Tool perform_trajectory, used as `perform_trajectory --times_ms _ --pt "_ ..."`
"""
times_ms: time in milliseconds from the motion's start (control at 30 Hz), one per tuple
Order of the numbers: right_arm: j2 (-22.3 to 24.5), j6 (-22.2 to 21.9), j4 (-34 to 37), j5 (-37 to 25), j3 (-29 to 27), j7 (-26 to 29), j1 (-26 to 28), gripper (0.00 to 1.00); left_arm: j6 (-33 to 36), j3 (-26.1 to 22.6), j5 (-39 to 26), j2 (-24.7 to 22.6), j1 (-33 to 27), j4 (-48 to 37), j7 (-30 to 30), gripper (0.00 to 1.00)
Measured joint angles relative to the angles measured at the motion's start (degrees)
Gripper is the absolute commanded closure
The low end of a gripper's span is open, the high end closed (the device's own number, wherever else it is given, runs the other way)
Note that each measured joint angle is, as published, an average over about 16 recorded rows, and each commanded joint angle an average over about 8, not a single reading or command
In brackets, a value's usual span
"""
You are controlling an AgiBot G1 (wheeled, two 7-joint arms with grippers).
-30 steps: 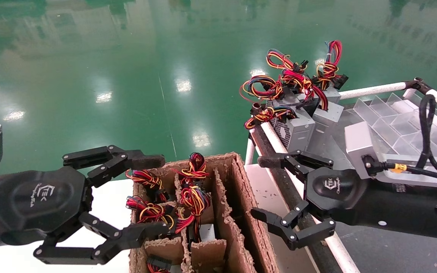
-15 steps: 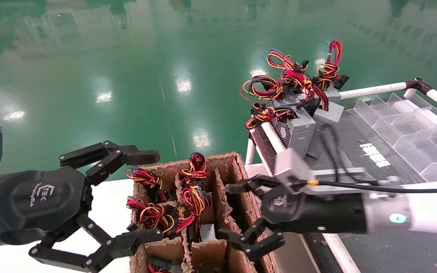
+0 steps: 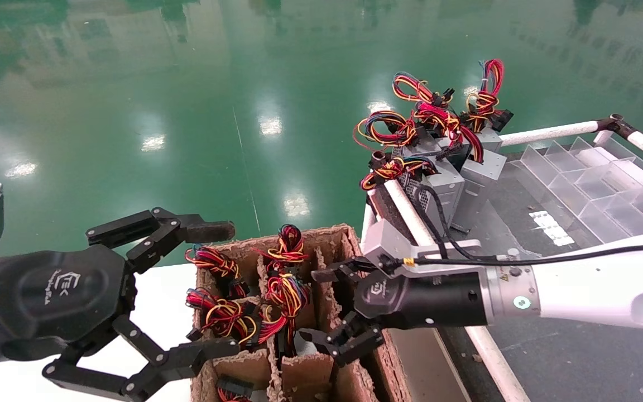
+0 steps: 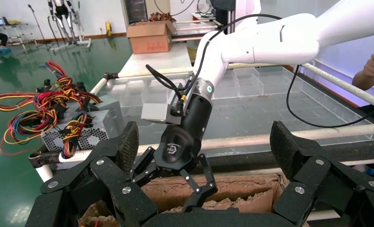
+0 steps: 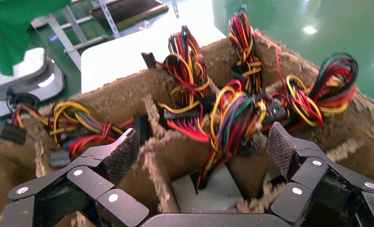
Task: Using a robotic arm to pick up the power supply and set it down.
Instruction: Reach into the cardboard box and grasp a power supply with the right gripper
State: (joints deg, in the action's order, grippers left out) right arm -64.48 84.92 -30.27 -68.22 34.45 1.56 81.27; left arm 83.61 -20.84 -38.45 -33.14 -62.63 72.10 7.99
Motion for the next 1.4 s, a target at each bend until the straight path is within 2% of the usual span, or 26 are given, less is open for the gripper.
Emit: perform_trajectory --times_ms 367,667,1100,1400 --pt "-4.92 0.8 12.6 0.32 -0.01 -6.58 2.14 1.0 0.0 0.0 0.0 0.0 0.0 0.0 0.0 0.0" --pt "-7.81 0.27 20.05 -0.01 0.17 -10.69 3.85 1.0 0.0 -0.01 0.01 0.0 0.0 0.0 0.0 0.0" --pt "-10.34 -1.52 25.89 -0.33 0.3 -14.39 5.8 1.0 -0.01 -0.01 0.01 0.01 0.0 0.0 -0.01 0.0" --pt "-10.68 -0.31 27.49 0.49 -0.23 -15.87 6.09 1.0 -0.01 -0.02 0.01 0.01 0.0 0.0 -0.01 0.0"
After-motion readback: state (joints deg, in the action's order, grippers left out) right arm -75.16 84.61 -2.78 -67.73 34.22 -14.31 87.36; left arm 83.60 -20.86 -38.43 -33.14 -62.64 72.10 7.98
